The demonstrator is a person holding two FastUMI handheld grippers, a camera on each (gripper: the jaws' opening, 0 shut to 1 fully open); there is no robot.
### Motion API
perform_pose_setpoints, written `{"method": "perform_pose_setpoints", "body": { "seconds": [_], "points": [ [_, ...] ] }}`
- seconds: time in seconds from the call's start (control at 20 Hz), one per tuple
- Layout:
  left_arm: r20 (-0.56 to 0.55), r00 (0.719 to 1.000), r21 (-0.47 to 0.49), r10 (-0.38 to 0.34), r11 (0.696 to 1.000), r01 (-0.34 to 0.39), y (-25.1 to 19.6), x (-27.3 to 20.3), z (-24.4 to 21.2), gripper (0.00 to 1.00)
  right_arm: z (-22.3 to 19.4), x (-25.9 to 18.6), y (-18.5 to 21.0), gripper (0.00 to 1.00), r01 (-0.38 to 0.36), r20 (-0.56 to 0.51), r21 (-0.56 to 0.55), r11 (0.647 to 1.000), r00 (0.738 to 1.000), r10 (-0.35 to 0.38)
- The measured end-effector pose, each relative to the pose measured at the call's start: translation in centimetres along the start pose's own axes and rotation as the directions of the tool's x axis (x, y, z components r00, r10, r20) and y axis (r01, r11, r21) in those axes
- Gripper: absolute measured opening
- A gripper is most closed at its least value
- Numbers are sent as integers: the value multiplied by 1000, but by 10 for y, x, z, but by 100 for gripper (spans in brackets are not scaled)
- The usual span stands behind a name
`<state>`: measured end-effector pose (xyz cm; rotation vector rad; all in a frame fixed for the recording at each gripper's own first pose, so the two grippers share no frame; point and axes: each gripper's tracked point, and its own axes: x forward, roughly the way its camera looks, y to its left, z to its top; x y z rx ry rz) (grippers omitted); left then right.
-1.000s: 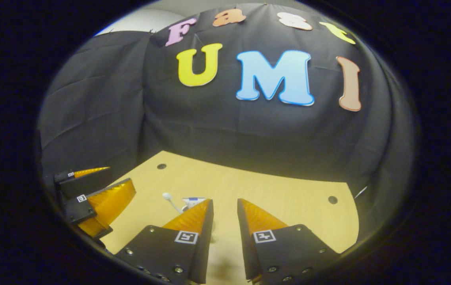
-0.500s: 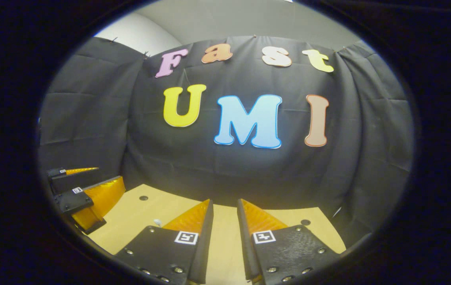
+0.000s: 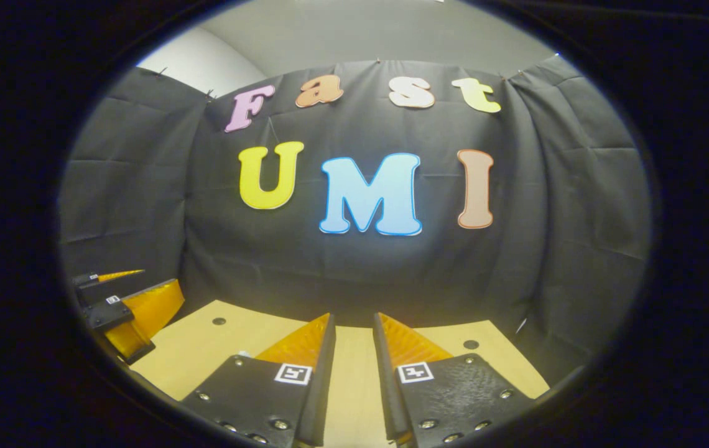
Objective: Put the toothbrush and toothpaste on the desktop into the cup, then pick up the cup and place it on the coaster on the desktop.
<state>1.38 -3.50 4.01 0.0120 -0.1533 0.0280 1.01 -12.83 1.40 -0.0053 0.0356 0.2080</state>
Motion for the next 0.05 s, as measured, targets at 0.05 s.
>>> {"method": "perform_pose_setpoints", "body": {
  "seconds": [0.05],
  "points": [
    [3, 1000, 3, -7, 1000, 7, 0, -2, 0, 86, 3, -3, -1, 36, 8, 8, 3, 1000, 1000, -8]
  ]
}}
